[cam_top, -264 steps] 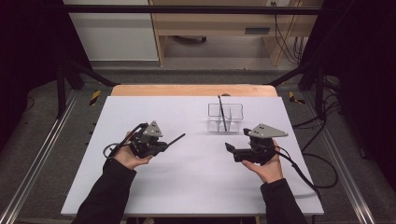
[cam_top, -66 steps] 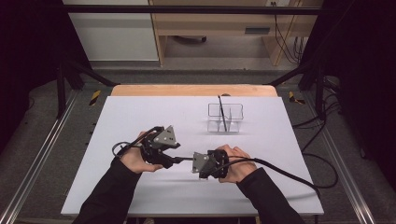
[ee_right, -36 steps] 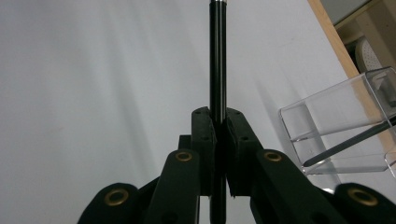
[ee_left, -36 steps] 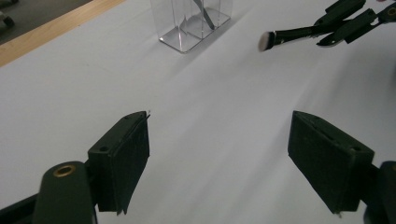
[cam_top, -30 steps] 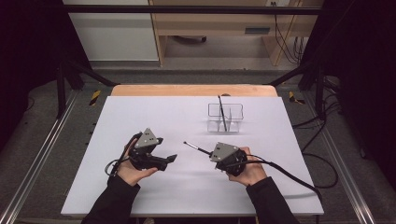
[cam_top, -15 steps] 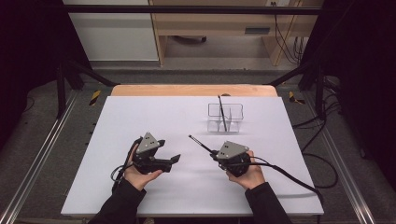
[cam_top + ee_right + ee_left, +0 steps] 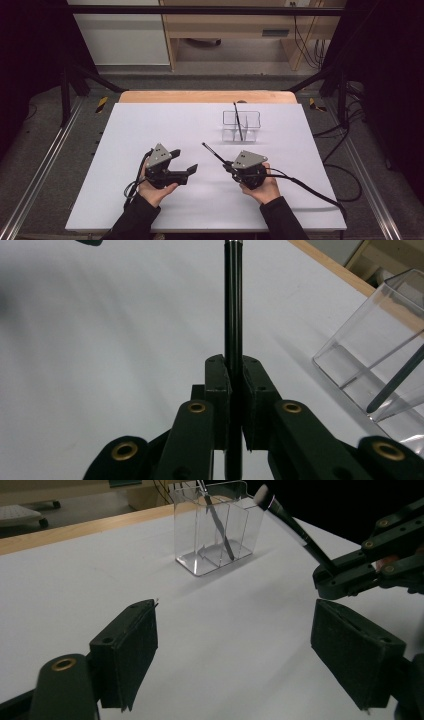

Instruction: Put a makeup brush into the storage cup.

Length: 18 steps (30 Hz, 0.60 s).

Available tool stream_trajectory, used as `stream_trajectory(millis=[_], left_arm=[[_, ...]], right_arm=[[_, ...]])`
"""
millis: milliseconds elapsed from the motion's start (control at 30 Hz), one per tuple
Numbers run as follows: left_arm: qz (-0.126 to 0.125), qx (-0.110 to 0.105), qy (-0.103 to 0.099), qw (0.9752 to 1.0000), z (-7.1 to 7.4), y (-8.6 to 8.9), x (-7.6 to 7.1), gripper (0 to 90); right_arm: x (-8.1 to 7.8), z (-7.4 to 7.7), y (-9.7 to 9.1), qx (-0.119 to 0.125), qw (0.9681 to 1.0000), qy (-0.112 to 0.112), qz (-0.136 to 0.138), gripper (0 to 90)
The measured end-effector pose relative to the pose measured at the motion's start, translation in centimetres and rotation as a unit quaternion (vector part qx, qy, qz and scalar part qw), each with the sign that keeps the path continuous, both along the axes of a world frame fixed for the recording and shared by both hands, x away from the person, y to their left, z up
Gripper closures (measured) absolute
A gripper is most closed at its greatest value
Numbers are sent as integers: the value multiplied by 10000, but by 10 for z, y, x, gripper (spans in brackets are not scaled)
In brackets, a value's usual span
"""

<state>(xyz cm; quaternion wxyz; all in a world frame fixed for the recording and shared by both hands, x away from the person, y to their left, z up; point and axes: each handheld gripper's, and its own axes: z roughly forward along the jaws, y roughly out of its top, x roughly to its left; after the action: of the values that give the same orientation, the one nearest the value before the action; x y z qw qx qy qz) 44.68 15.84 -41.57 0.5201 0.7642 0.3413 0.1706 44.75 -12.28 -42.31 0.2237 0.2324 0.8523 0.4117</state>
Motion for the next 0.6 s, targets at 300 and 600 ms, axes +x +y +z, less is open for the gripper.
stream_trajectory(millis=[300,600], left_arm=[[70,-481,-66,9988,6,1,1,190],[-50,-602,-120,9981,9,-11,2,196]], right_arm=[[1,-3,3,112,9999,65,-46,839],[1,-2,3,295,9995,95,-117,839]])
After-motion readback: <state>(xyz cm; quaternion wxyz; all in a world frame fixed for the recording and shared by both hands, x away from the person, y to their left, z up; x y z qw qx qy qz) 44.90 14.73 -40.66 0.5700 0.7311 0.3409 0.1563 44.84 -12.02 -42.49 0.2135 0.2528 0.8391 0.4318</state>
